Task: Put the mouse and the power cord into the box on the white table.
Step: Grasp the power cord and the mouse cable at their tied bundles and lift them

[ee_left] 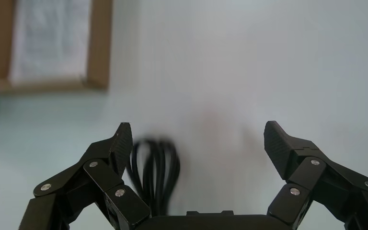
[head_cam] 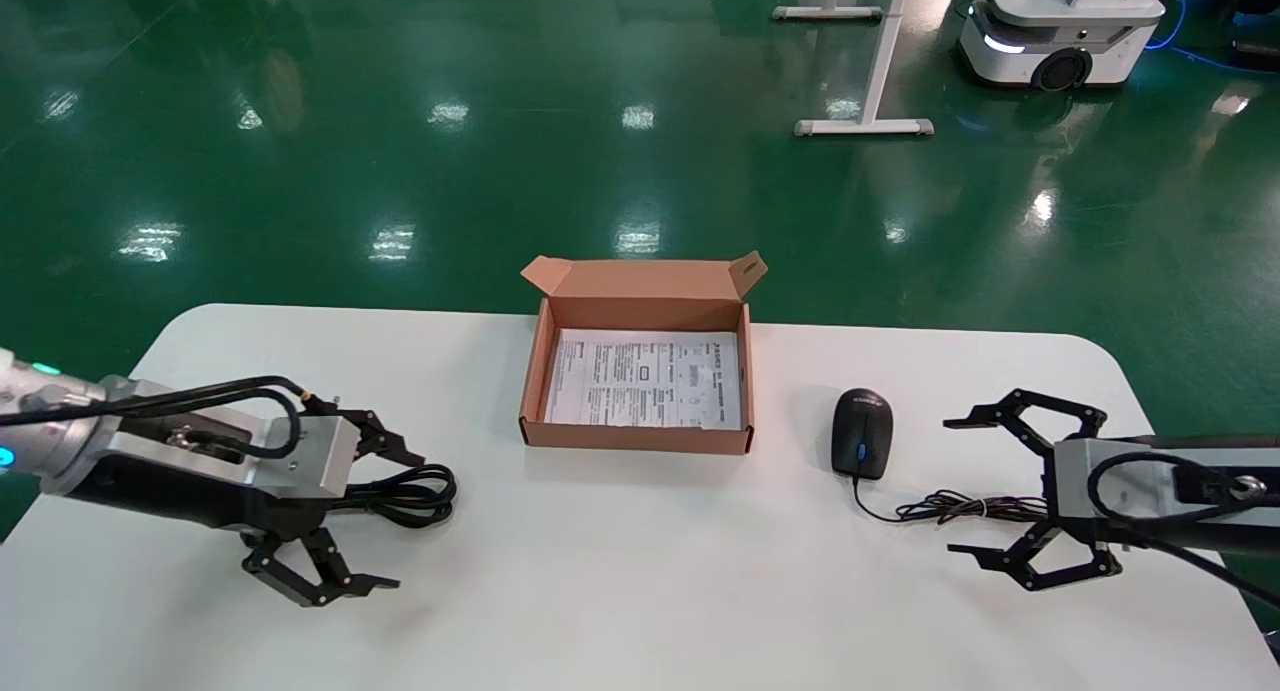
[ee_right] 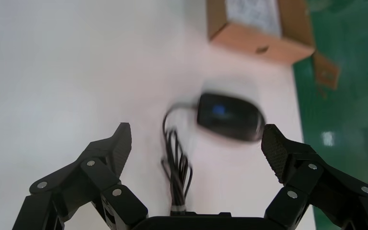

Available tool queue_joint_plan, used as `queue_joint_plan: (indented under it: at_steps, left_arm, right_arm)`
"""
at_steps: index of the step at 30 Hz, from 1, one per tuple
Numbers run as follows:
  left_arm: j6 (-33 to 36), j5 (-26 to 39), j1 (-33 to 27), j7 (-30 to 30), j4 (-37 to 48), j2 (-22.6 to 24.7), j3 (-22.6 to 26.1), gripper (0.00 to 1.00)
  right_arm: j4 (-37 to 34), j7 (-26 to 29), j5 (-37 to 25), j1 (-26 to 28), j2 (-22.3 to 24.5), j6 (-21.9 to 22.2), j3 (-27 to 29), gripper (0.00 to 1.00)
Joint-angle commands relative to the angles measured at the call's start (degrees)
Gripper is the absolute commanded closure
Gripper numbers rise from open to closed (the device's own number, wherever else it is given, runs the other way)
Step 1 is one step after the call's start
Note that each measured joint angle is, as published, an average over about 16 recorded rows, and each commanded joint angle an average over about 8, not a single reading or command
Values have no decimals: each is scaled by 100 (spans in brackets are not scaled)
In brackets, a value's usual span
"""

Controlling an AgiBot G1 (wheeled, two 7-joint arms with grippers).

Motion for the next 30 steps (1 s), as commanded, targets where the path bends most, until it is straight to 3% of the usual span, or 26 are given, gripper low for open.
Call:
queue_joint_plan:
  at_steps: [1,8,15,29,30]
  left_arm:
    - [-18,370,-244,256,483,200,284,0]
    - [-232,951,-717,1271,2054,804,651,0]
    - [-458,1123,-895,1920,3176,1133,750,0]
    - [-907,1116,-1062,2445,4199,1280,720,0]
    - [-925,1116,-1061,2466,4233,1285,720,0]
  right_arm:
    - [-399,-377,-317,197,-131,19,-139,0]
    - [-1617,-1181,-855,621,-455,259,-405,0]
    - [-2485,-1697,-1100,917,-759,684,-514,0]
    - [-3417,-1965,-1126,1236,-1261,1156,-509,0]
    - [-3457,-1961,-1124,1246,-1279,1166,-508,6]
